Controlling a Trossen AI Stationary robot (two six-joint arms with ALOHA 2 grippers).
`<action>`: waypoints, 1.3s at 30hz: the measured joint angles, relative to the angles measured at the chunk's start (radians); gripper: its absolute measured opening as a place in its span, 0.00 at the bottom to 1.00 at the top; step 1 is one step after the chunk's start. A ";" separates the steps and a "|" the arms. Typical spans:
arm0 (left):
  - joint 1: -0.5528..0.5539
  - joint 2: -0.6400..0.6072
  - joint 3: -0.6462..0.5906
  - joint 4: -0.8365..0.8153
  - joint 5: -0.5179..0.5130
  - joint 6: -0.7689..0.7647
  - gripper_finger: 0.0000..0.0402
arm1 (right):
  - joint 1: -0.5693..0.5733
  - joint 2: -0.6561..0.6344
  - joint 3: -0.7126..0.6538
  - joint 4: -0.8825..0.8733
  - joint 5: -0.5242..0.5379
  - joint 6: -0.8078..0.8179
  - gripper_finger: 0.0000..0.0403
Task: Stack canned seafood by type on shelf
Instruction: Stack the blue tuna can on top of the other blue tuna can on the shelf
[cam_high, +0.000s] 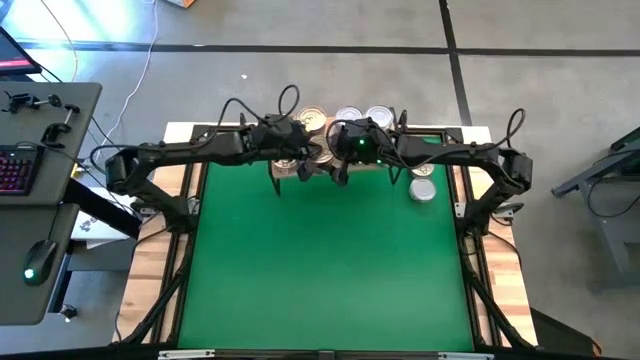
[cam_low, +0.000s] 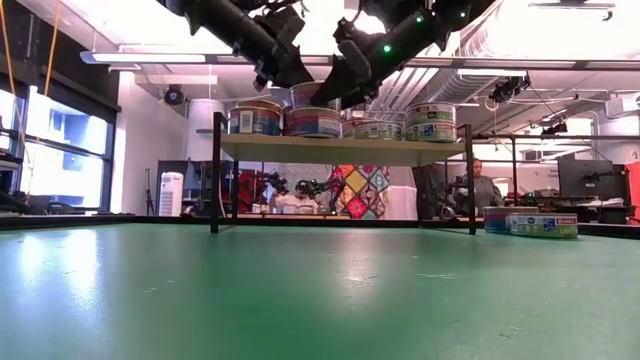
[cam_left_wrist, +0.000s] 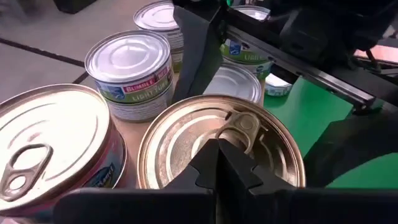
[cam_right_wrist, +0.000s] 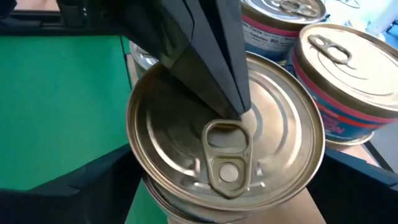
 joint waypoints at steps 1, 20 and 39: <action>0.002 0.008 0.002 0.003 0.002 0.000 0.00 | 0.000 0.000 0.000 -0.003 0.004 0.000 0.98; 0.020 0.041 0.001 -0.024 0.001 -0.008 0.00 | 0.003 -0.062 0.002 -0.028 0.040 -0.016 0.99; 0.030 0.038 0.000 -0.031 -0.035 0.005 0.00 | 0.243 -0.431 0.002 -0.296 0.341 0.050 0.99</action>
